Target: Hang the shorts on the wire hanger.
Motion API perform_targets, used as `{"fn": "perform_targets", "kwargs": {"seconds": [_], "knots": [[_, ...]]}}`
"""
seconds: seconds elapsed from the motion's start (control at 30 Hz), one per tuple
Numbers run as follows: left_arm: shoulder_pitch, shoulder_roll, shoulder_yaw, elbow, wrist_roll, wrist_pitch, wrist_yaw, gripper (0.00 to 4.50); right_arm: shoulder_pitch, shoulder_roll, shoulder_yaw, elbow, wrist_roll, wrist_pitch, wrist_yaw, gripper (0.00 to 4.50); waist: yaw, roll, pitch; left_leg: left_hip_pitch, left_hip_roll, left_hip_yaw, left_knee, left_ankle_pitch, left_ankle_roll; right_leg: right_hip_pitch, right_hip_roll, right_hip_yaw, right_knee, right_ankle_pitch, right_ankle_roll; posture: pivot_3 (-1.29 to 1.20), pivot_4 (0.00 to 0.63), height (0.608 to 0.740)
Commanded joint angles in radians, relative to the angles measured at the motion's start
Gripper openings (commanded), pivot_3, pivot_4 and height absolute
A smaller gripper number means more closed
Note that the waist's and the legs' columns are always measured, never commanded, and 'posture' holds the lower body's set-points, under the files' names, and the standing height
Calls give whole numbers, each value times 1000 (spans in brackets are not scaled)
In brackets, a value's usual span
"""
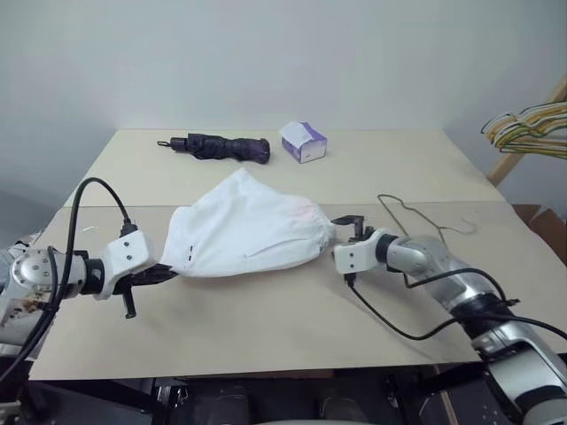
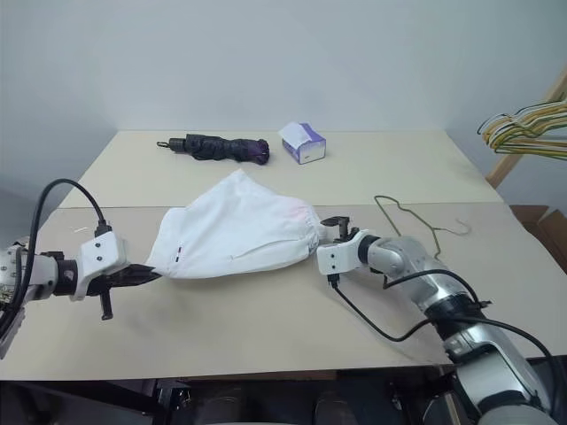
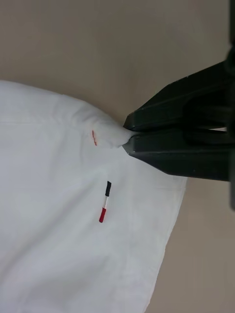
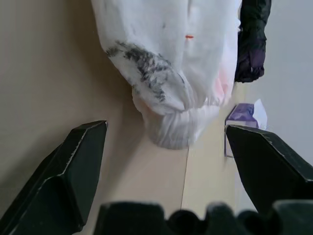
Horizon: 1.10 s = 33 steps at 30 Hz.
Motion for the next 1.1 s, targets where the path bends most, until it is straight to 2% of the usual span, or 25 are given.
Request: {"fn": "perform_targets", "kwargs": {"seconds": [0.03,0.13,0.4,0.43,0.57,0.67,0.77,0.87,0.93,1.0,1.1], "knots": [[-4,14,25,-33,-3,4,10,0,-66,25,-3,70,-35,-60,-63,4118,0,0,0,0,0,0,0,0,0,0,0,0,1,0,0,133,0,740],[-3,14,24,-36,-2,8,12,0,-81,37,-6,95,-33,-78,-69,3233,0,0,0,0,-1,-1,1,0,0,0,0,0,4,0,0,131,0,740],[-6,14,8,-23,15,4,15,0,-108,41,-1,143,-69,-110,-97,268,0,0,0,1,-2,-2,2,0,0,0,0,0,6,0,0,113,0,740],[-9,14,5,-21,19,2,15,0,-110,37,-4,140,-69,-113,-94,32,-1,0,0,1,-2,-2,2,0,0,0,0,0,6,0,0,110,0,740],[-76,-5,-32,18,65,-33,37,0,-142,32,-20,148,-79,-89,-106,32,-3,0,0,1,-2,-2,2,0,0,0,0,0,7,0,0,92,0,740],[-187,-47,-69,69,90,-37,70,0,-199,30,-32,177,-95,-60,-127,32,0,0,0,1,-2,-2,3,0,0,0,0,0,8,0,0,77,0,740],[-213,-49,-47,46,29,-11,24,0,-178,-26,-62,89,-40,-62,-42,32,-2,0,0,0,-2,-2,4,0,0,0,0,0,7,0,0,74,0,740],[-114,30,18,-57,-80,21,-116,0,-46,-154,-130,-161,78,-46,118,32,-1,0,0,-4,-3,-3,3,-1,1,-3,-1,0,6,-1,2,72,0,740],[6,87,76,-115,-123,35,-192,0,86,-240,-171,-350,147,-5,214,32,-2,0,0,-5,-2,-4,4,-4,1,-3,-1,0,6,-3,2,65,0,740],[167,131,128,-164,-116,6,-255,0,236,-317,-191,-514,192,18,287,32,-6,0,0,-4,-1,-5,4,-5,1,-2,-1,0,5,-5,2,60,0,740],[316,161,164,-194,-78,-50,-287,0,369,-347,-203,-641,241,62,344,32,-17,0,1,3,0,-4,3,-7,1,3,-1,0,6,-7,0,58,0,740]]}}
